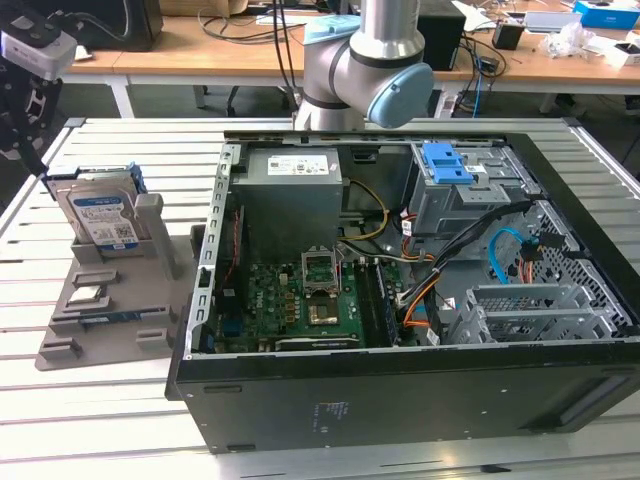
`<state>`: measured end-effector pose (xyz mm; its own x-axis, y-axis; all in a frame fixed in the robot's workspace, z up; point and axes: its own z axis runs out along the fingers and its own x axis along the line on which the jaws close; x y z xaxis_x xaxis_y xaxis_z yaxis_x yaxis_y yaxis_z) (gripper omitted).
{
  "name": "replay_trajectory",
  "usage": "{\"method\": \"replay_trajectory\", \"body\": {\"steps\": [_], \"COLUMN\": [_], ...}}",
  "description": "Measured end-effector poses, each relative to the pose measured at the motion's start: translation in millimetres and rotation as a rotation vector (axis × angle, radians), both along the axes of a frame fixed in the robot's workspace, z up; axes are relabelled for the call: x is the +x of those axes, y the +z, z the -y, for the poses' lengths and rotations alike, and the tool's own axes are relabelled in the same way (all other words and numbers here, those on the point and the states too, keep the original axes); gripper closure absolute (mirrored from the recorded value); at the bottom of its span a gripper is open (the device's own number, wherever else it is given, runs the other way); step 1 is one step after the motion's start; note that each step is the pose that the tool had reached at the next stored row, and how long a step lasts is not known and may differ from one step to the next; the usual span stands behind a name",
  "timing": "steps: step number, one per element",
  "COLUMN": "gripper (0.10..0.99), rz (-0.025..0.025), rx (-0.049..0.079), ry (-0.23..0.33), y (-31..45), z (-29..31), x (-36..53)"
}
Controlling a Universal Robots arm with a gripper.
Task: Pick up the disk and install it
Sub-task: 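Pick up the disk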
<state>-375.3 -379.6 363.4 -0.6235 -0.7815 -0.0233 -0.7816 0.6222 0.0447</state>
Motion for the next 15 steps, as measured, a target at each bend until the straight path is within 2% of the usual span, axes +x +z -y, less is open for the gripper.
{"method": "replay_trajectory", "body": {"steps": [4,6,12,15], "gripper": [0.980,0.980,0.980,0.980], "rz": [0.0000,0.0000,0.0000,-0.0001], "rx": [0.000,0.000,0.000,0.000], "ry": [0.137,0.169,0.326,0.381], "y": [0.0,0.0,0.0,0.0], "z": [0.0,0.0,0.0,0.0], "x": [0.1,0.0,0.2,0.3]}}
